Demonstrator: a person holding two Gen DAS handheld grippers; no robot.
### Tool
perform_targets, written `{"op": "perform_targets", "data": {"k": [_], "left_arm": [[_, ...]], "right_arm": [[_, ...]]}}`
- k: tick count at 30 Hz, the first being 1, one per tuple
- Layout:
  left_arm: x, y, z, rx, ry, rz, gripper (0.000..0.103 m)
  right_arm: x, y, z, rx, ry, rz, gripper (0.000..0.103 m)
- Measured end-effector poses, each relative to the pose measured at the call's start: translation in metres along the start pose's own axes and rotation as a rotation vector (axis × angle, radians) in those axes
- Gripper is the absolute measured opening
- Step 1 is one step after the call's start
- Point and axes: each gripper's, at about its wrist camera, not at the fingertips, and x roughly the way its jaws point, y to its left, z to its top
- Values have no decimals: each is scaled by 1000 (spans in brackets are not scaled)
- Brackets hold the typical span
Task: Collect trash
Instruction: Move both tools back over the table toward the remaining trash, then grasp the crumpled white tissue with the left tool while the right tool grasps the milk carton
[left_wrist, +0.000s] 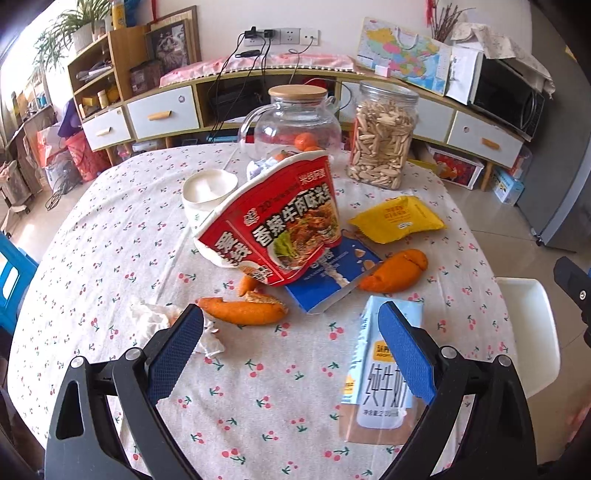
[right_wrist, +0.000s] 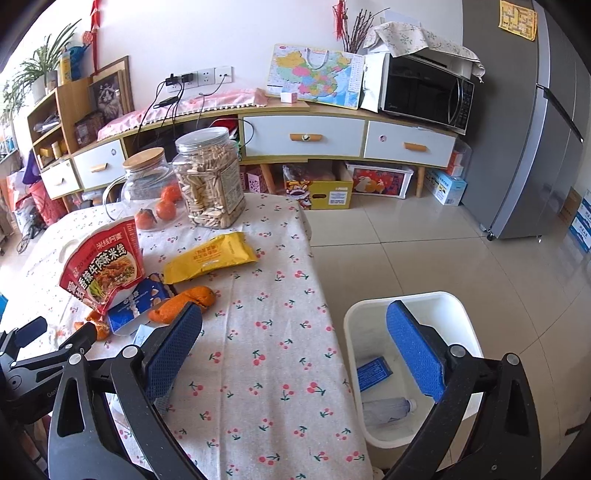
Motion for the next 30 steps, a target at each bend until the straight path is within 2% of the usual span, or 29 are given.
{"op": "perform_targets", "data": {"k": [7,11,17,22,24,26,30], "left_arm": [[19,49,-8,-121,38,73,95],[31,68,-11,-189,58,98,95],[48,89,-9,-320,94,68,95],[62,104,-12,-410,126,18,94],[62,104,-12,-402,125,-1,84],[62,100,-10,-380,126,-50,59],[56,94,-9,-340,128,-107,35]], "right_arm": [[12,34,-4,-51,42,33,96],[23,44,-7,-39,97,65,96],[44,58,-15,-7,214,119,96],[54,65,-21,12,275,148,96],[57,66,-22,24,297,160,96],[60,65,-24,42,325,178,96],[68,63,-27,95,392,228,96]]}}
